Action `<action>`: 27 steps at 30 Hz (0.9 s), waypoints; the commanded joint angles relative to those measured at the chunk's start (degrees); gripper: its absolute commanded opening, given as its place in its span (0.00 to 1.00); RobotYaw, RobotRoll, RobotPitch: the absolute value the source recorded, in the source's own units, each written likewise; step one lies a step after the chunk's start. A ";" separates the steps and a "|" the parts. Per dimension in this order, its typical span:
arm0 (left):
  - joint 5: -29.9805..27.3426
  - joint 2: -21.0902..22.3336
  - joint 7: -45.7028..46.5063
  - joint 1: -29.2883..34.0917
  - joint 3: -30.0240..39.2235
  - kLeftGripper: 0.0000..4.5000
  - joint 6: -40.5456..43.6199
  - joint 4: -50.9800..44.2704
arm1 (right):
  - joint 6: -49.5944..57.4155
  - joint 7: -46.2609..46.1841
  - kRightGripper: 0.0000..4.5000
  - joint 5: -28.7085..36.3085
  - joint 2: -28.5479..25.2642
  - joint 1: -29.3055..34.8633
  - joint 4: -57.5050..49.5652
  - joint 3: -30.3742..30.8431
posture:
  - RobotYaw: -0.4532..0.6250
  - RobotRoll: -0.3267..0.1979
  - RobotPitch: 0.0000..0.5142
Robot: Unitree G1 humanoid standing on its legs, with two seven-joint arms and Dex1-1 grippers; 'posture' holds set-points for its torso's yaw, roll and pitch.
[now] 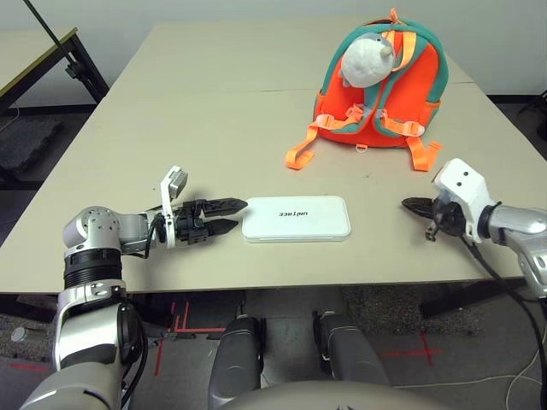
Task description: Put the pencil case into the backpack and zip it.
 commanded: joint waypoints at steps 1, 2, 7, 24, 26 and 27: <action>1.94 -1.00 0.36 0.81 -1.79 1.00 0.14 1.04 | 1.47 0.73 0.01 -0.53 1.19 -1.08 -2.24 2.68 | 0.29 0.62 0.23; 2.06 -1.07 0.30 0.79 -1.78 1.00 0.11 1.03 | 1.61 0.74 0.01 -0.60 1.44 -1.21 -2.48 3.04 | 0.29 0.62 0.23; 2.52 -1.26 0.09 0.55 -1.82 1.00 -0.22 1.16 | 1.98 0.41 0.01 -1.36 3.69 -2.34 -2.62 5.36 | 0.29 0.62 0.23; 2.33 -1.32 -0.35 0.66 -1.96 1.00 1.18 0.25 | 1.96 0.28 0.01 -3.29 9.03 -4.33 -2.31 9.78 | 0.30 0.62 0.23; 2.19 -1.33 -0.45 0.74 -1.98 1.00 1.57 0.05 | 2.15 0.34 0.01 -3.23 9.54 -4.75 -2.49 9.93 | 0.30 0.62 0.23; 2.16 -1.35 -0.49 0.76 -1.99 1.00 1.69 0.00 | 2.30 0.34 0.01 -3.23 9.85 -4.99 -2.54 9.93 | 0.30 0.62 0.23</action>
